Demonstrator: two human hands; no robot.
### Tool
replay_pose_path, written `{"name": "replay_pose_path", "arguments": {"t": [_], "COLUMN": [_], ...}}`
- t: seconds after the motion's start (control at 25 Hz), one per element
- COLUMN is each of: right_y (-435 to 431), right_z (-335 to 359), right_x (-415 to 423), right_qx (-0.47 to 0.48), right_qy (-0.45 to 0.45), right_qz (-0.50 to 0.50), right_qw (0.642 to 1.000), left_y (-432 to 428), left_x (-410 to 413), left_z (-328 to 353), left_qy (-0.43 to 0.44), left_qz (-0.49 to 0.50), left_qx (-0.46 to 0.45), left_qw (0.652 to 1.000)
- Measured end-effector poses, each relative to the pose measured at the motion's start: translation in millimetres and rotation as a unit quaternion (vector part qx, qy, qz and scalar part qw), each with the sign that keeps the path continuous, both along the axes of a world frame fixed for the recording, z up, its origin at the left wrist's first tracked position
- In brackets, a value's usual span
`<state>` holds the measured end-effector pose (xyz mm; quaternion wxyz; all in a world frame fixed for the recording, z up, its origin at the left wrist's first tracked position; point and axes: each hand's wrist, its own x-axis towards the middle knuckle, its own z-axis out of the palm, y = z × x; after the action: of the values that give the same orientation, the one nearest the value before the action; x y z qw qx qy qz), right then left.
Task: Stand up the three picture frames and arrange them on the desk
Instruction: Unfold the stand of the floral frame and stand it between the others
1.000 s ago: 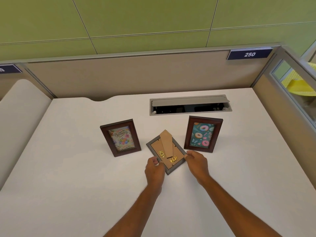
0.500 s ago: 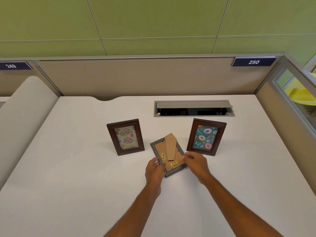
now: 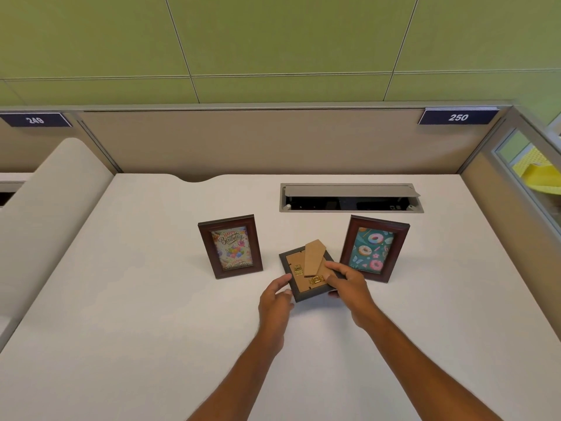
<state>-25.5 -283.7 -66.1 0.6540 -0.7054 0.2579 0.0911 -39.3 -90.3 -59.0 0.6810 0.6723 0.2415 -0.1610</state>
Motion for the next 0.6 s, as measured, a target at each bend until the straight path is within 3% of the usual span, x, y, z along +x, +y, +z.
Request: {"name": "replay_pose_path", "arguments": {"t": [0.12, 0.4, 0.6], "right_y": [4, 12, 7], "right_z": [10, 28, 44], "right_x": [8, 23, 26], "right_qx": [0.038, 0.090, 0.133], "right_qy": [-0.012, -0.001, 0.003], "right_qz": [-0.009, -0.022, -0.035], "right_qw": [0.999, 0.996, 0.990], "left_y": [5, 10, 18], "left_x": [-1, 10, 30], "left_z": [4, 20, 29], "left_qy": [-0.042, -0.253, -0.303], "left_qz": [-0.029, -0.062, -0.114], "left_qx": [0.043, 0.109, 0.172], "left_qw": [0.998, 0.959, 0.930]}}
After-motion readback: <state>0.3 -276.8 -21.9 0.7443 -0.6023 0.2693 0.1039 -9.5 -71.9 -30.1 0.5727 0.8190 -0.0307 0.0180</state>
